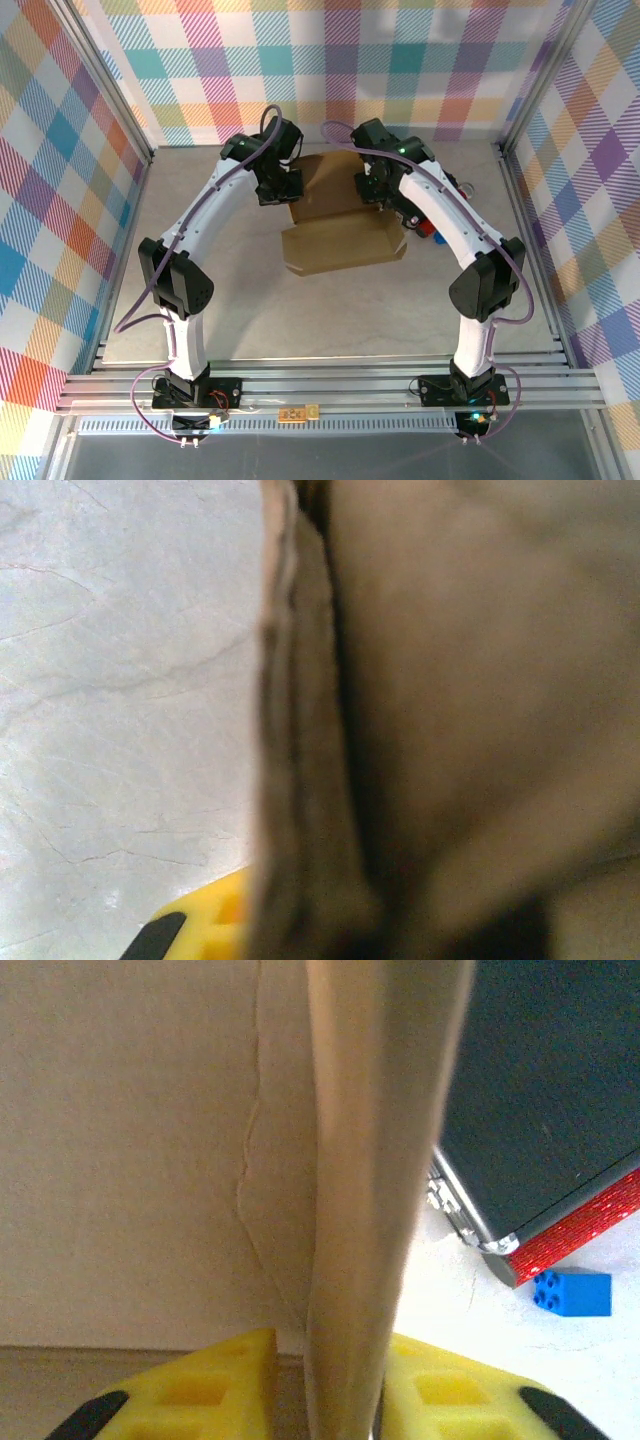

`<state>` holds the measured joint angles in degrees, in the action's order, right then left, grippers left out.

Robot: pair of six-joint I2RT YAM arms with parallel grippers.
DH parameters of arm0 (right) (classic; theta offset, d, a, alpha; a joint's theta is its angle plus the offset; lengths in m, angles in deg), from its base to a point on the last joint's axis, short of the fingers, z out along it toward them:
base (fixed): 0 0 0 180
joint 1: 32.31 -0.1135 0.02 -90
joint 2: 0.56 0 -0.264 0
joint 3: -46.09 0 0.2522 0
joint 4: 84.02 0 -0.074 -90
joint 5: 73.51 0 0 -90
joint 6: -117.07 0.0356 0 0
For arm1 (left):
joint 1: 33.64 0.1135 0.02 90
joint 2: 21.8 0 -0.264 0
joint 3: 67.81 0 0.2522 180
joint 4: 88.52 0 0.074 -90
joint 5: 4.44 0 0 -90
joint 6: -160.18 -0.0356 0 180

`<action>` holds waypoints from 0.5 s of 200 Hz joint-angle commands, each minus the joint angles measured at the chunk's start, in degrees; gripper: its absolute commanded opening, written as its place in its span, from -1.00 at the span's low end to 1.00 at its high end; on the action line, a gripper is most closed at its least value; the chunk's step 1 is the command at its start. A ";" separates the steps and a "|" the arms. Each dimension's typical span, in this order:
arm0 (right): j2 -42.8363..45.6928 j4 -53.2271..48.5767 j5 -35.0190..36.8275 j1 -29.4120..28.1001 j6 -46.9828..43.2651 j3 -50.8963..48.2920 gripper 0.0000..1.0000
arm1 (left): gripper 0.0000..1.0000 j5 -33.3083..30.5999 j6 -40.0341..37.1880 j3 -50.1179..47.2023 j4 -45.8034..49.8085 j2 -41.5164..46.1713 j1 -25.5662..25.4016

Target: Fold the paper box

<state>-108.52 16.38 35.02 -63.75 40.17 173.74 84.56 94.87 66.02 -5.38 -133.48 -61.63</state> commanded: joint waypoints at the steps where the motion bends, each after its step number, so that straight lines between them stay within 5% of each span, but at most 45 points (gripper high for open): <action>1: 1.88 1.71 -1.48 0.74 0.80 -0.64 -0.41 | -1.00 0.70 0.47 2.01 2.02 -0.75 0.35; 55: -3.36 0.09 -2.25 2.18 0.60 9.35 -0.15 | -1.00 1.52 0.27 1.95 2.68 -0.91 0.21; 100: -6.59 -2.63 -2.53 2.35 0.41 12.86 -0.41 | -1.00 0.99 0.27 2.31 2.68 -0.53 0.37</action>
<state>-112.94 16.49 33.27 -61.56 40.15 184.91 85.02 94.85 66.22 -4.31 -134.16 -61.63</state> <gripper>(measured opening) 0.301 0.067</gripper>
